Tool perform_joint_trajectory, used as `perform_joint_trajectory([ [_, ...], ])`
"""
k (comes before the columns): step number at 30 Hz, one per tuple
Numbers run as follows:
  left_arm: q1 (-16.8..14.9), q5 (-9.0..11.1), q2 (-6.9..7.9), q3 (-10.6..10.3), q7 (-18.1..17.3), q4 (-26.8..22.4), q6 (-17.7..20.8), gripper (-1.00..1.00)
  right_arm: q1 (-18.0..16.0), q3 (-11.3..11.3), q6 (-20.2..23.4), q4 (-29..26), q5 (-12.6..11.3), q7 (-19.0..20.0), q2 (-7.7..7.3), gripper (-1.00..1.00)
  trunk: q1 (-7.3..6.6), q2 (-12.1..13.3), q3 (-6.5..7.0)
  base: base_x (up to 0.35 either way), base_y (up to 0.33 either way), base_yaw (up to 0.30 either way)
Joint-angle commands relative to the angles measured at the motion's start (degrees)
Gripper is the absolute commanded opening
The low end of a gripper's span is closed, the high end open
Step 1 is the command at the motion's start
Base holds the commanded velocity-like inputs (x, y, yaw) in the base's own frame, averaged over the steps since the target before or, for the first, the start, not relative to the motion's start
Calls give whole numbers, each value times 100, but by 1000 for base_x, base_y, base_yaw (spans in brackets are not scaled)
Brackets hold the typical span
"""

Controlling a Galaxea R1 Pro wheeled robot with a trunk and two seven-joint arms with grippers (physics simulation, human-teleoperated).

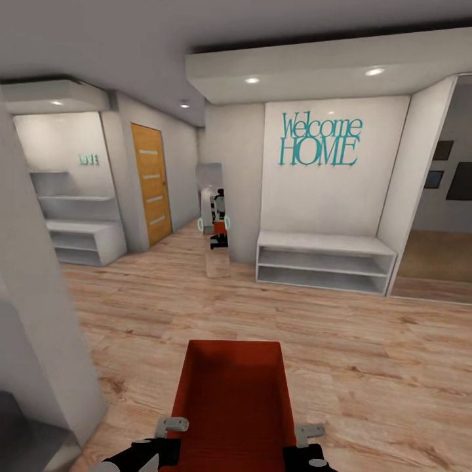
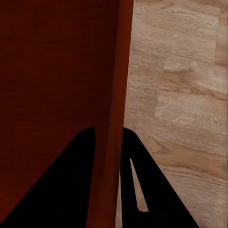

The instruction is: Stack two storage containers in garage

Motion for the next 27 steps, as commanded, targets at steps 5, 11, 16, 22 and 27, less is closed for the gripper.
perform_joint_trajectory([
  [5,-6,-51,-3,-22,43,-12,20,-100,-4,83,-32,22,-121,-27,-70,-100,4,-4,-7,324,0,0],
  [11,-6,-51,-3,-22,44,-11,20,-100,-4,83,-35,22,-121,-27,-70,-100,4,-4,-7,324,0,0],
  [16,-7,-51,-3,-23,44,-12,20,-100,-4,83,-36,22,-121,-27,-70,-100,4,-4,-7,324,0,1],
  [22,-6,-51,-3,-21,42,-12,20,-100,-4,83,-38,22,-121,-27,-74,-100,4,-4,-7,324,0,111],
  [27,-6,-51,-3,-24,43,-10,20,-100,-4,83,-38,22,-121,-27,-78,-100,4,-4,-7,324,0,221],
])
